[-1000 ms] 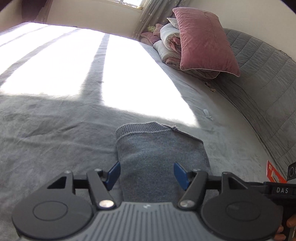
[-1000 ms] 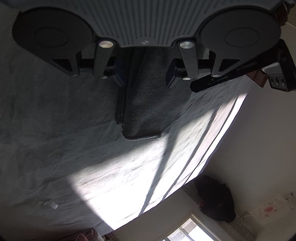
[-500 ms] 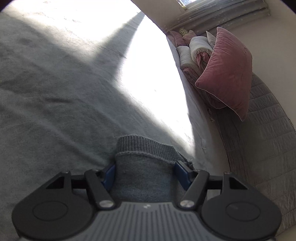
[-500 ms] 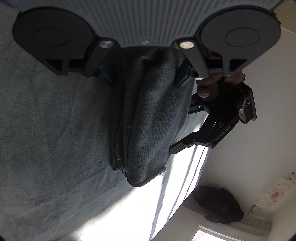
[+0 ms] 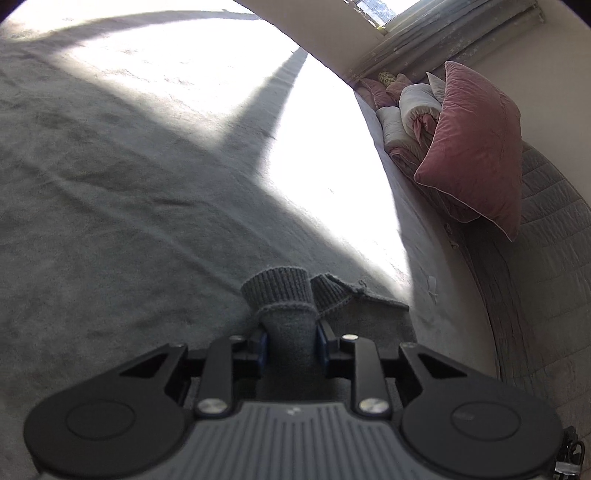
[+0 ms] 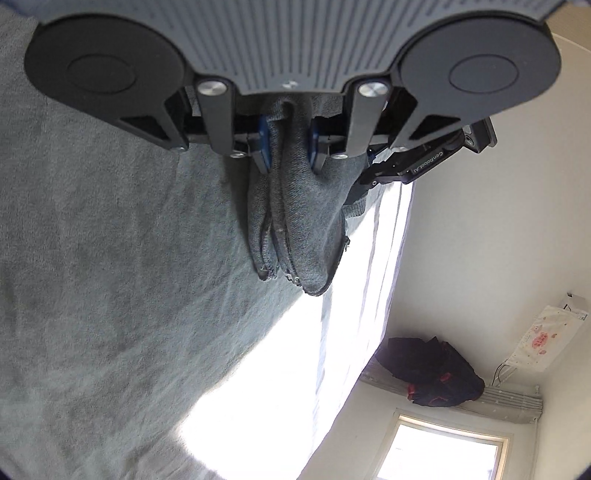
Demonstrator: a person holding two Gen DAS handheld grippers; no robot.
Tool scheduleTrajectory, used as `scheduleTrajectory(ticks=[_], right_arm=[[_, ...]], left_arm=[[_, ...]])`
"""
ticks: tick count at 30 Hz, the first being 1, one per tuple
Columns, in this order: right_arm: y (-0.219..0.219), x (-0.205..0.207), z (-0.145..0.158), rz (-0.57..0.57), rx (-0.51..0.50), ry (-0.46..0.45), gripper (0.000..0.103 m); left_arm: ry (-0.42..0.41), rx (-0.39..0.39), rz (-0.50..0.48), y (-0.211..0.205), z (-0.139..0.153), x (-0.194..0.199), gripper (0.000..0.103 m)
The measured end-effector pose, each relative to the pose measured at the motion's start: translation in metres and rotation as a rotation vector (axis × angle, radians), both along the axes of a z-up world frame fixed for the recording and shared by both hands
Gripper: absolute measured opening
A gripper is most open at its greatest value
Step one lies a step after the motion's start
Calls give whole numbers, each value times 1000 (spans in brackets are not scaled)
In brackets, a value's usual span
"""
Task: Fold clothes
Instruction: 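Grasp the folded bundle with both grippers and lift it off the bed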
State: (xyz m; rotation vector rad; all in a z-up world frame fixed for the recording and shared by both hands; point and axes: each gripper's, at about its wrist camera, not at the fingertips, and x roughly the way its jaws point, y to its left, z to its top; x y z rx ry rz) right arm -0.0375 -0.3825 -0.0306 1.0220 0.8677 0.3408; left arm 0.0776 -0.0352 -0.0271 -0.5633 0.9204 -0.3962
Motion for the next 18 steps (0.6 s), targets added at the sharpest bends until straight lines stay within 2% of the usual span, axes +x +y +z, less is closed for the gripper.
scheduleTrajectory(ticks=[1,2,3,4,6,10,15,18], right_arm=[[2,-3,1,-11,-15,1,35],[4,-6,2,-23,-31,0,41],[6,-9,3,-34,-47,-1,56],[8,-14,6,-46,-54,-9,66],[7,-23,9,-57,-53,-42,72],[11,-42,6,-51,-47,-52,76],[23,-54,-17,-19,4,19,76],[34,-54,-21,-19,-25,0,76]], left_arm=[[-10,38,-10,-1,1,2,36],[-32,72,-28,-2,4,4,49],[-54,106,-47,-3,7,6,60],[-76,139,-65,-3,10,8,63],[-115,164,-110,-6,16,16,67],[-116,154,-180,-15,14,39,70],[-62,46,-206,-19,-4,53,70],[-64,-9,-179,-18,-16,48,70]])
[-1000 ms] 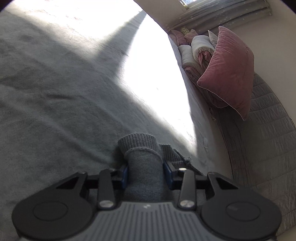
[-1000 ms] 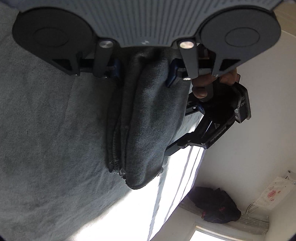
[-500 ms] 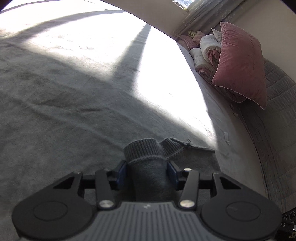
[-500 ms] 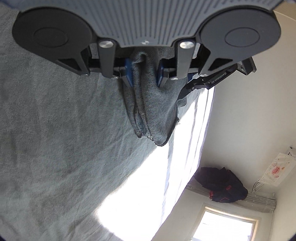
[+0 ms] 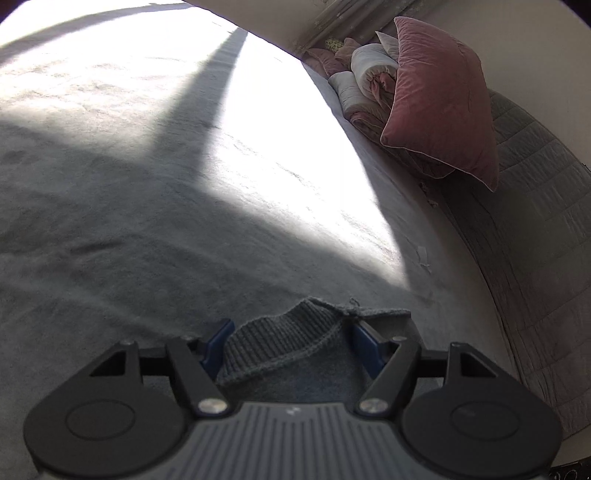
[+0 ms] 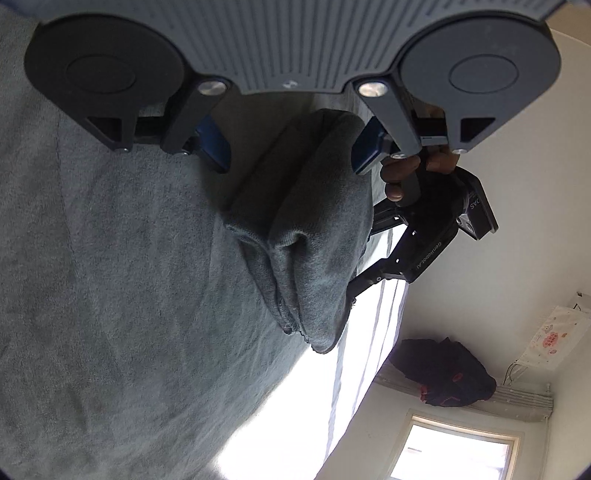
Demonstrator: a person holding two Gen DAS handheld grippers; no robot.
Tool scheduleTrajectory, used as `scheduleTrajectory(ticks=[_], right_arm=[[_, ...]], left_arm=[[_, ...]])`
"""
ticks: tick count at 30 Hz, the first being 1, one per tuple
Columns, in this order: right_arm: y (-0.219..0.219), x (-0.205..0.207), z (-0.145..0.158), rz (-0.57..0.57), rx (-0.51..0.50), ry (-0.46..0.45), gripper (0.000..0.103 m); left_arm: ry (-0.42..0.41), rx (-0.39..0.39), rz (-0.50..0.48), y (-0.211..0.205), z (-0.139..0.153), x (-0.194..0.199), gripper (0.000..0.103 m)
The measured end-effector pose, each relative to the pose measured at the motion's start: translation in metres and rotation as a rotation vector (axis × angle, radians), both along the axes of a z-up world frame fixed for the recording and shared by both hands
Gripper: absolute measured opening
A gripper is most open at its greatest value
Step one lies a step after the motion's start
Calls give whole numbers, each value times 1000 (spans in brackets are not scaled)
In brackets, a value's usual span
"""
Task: Fold clothes
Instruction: 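Grasp the folded bundle with both grippers and lift it off the bed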
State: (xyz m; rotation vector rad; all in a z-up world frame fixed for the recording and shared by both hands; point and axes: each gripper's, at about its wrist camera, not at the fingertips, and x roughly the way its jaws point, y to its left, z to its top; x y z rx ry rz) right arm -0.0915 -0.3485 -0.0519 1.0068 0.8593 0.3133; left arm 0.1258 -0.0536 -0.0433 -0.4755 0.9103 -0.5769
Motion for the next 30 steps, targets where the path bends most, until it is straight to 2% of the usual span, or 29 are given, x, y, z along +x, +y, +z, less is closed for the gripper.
scheduleTrajectory(ticks=[2,5,7,8,9,10,13,17,21,25,30], right_arm=[[5,0,-2,-21,-10,-39,76],[7,8,-6,-65,-12,-79,76],[12,12,-5,-82,-26,-102,74],[15,13,-4,-91,-37,-112,72],[17,14,-4,-98,-42,-121,62],[17,15,-4,-109,-37,-124,57],[12,20,3,-152,-20,-155,49],[-5,19,18,-236,-29,-230,46],[-34,14,27,-355,-37,-279,45],[-72,9,33,-487,-37,-316,45],[-116,6,52,-643,-192,-379,45]], left_arm=[[3,-33,30,-3,-5,-2,67],[5,-48,60,-4,-7,-10,55],[18,-56,74,-5,-8,-14,41],[19,-57,78,-5,-8,-15,39],[20,-64,90,-4,-7,-17,32],[20,-72,102,-3,-5,-17,27],[16,-90,134,-5,5,-16,25],[-30,-81,123,-30,28,-9,24],[-67,-81,69,-80,50,2,24],[-116,-77,-12,-154,68,17,24],[-152,-94,-140,-254,79,34,24]])
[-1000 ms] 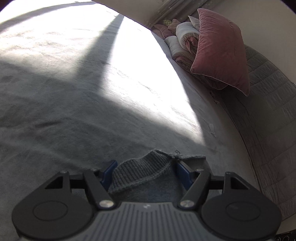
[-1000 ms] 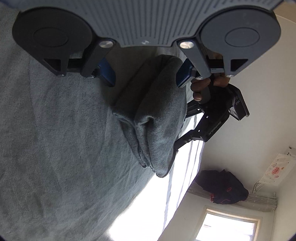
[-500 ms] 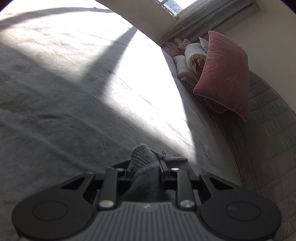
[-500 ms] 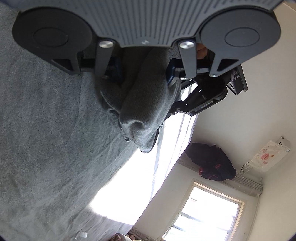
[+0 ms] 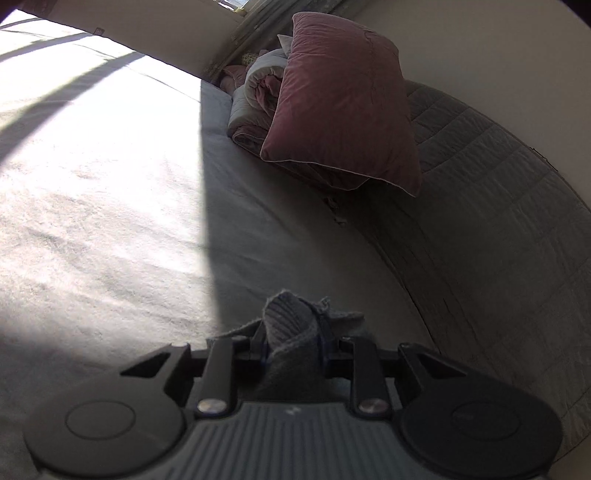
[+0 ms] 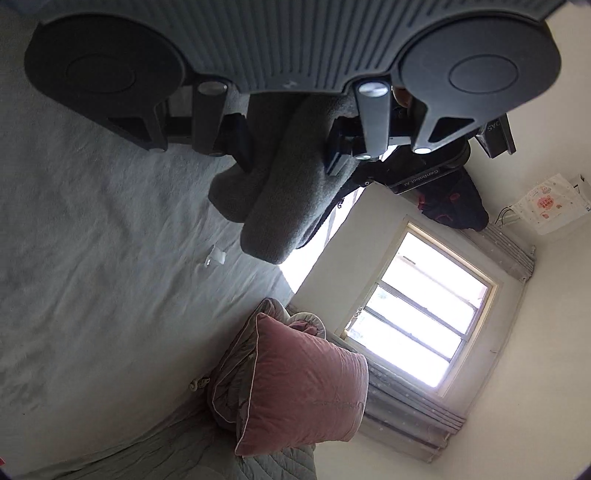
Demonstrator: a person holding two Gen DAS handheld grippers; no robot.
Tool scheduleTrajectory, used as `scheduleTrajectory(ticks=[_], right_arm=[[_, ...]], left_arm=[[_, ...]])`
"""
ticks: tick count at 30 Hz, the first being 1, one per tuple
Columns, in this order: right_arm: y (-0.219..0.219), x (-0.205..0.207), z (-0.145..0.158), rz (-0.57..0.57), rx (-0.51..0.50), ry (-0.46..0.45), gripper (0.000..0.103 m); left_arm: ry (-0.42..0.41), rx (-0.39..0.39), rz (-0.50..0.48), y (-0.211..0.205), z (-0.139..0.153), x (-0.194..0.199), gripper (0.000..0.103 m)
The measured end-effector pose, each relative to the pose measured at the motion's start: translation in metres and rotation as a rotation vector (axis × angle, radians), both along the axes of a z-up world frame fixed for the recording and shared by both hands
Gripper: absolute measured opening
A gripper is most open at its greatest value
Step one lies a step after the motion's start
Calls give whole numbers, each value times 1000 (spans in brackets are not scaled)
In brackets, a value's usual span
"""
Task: Fold clothes
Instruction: 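Grasp the folded bundle with both grippers and lift it off the bed, then carry the bundle beside the orange book and set it down, opening both grippers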
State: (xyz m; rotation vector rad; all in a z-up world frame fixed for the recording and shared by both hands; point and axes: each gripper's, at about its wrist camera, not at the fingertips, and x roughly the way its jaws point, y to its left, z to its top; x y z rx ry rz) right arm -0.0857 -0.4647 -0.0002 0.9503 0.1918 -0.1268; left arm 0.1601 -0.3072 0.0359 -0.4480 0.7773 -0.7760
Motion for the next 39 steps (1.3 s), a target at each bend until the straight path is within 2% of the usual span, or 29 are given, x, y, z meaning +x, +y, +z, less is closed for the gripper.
scheduleTrajectory(ticks=[4,9,12,15,19,22,25,27,30,32,34,36,39], right_arm=[[-36,-5,13,-126,-106,-5,45],[-67,-3,9,-275,-140,45,45],[-80,-2,5,-334,-166,96,45],[-89,-7,-7,-374,-131,165,45],[-106,-4,-25,-418,-38,318,46],[-107,-10,-30,-448,-11,360,51],[-96,-15,-20,-510,-132,362,51],[-88,-14,-13,-546,-247,349,51],[-78,-7,-5,-568,-403,325,51],[-77,3,-5,-540,-473,325,51],[-78,10,-9,-506,-476,341,51],[-83,15,-14,-476,-449,400,51],[-91,25,-28,-442,-410,579,52]], left_arm=[[-28,-24,-116,-79,3,7,24],[-54,-21,-232,-164,-4,7,24],[-36,-32,-265,-197,-19,8,24],[-26,-21,-286,-218,-40,4,24],[-13,57,-253,-232,-70,4,23],[-6,51,-189,-226,-76,8,27],[-82,35,-123,-212,-62,6,27],[-176,20,-123,-204,-46,-2,27],[-228,-6,-212,-195,-38,-13,27],[-224,7,-280,-197,-44,-19,27],[-221,54,-341,-207,-57,-26,27],[-230,101,-354,-213,-74,-33,29],[-261,100,-321,-217,-86,-38,31]])
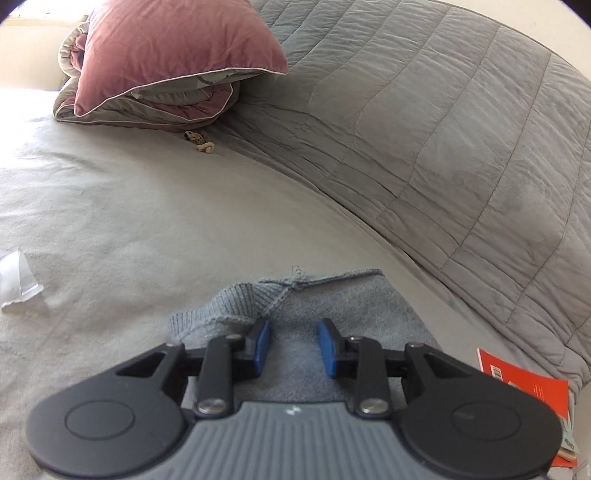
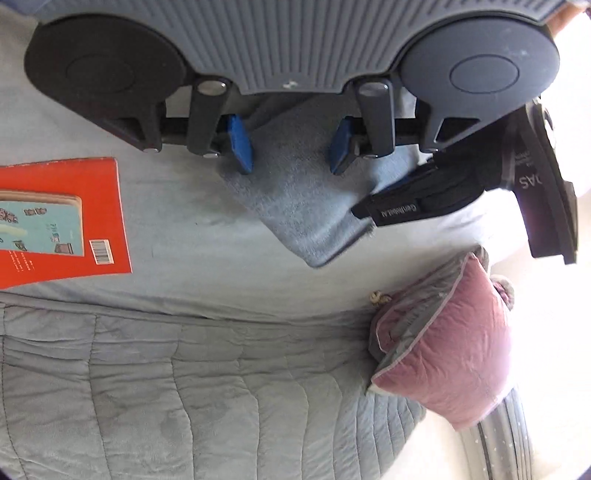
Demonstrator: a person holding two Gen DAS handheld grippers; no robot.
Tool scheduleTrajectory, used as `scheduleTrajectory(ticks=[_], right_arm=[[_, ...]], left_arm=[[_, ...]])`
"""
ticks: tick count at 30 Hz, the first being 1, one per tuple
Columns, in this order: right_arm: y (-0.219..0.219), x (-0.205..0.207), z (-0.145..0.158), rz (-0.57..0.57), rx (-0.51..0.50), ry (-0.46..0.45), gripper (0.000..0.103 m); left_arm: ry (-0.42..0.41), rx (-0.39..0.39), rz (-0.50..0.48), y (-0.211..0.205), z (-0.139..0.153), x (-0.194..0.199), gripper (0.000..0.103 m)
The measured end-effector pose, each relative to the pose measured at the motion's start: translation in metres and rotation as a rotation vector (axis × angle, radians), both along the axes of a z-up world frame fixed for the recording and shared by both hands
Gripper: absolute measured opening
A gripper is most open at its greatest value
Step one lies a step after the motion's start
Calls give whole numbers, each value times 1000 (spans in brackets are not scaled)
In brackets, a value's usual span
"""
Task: Fold clothes
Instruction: 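Carry the bundle beside the orange book and set it down, opening both grippers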
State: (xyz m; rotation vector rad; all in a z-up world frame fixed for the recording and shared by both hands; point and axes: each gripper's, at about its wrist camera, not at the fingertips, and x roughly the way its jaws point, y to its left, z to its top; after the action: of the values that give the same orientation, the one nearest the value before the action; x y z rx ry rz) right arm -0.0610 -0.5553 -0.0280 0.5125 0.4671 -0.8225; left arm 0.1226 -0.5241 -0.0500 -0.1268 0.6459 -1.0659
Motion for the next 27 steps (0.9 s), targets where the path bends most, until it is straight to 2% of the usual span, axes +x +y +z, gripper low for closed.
scheduleTrajectory(ticks=[1,3,5,8,9,10,12,15,20,23,27], right_arm=[[-3,-2,-2,-14,27,4,57],[-6,-6,-1,-35,58,-19,59],[-2,-9,4,-43,24,-31,59],[3,-11,6,-55,-7,-36,59],[2,-12,6,-53,2,-36,59],[1,-12,5,-54,16,-37,59],[-1,-14,5,-60,35,-50,59],[-1,-19,10,-68,38,-65,59],[1,-25,16,-83,44,-72,61],[6,-25,20,-73,64,-82,63],[16,-26,30,-37,80,-101,63]], left_arm=[[3,2,14,-2,2,1,31],[19,-1,44,-5,11,4,34],[10,-3,67,-8,18,8,38],[-22,75,94,-20,18,18,44],[-25,112,102,-25,15,22,47],[-21,141,116,-27,12,26,57],[-7,157,144,-25,13,31,65],[-17,159,182,-15,26,30,61],[-50,193,200,12,46,16,61],[-71,225,222,39,58,3,62],[-83,309,272,76,70,-11,62]])
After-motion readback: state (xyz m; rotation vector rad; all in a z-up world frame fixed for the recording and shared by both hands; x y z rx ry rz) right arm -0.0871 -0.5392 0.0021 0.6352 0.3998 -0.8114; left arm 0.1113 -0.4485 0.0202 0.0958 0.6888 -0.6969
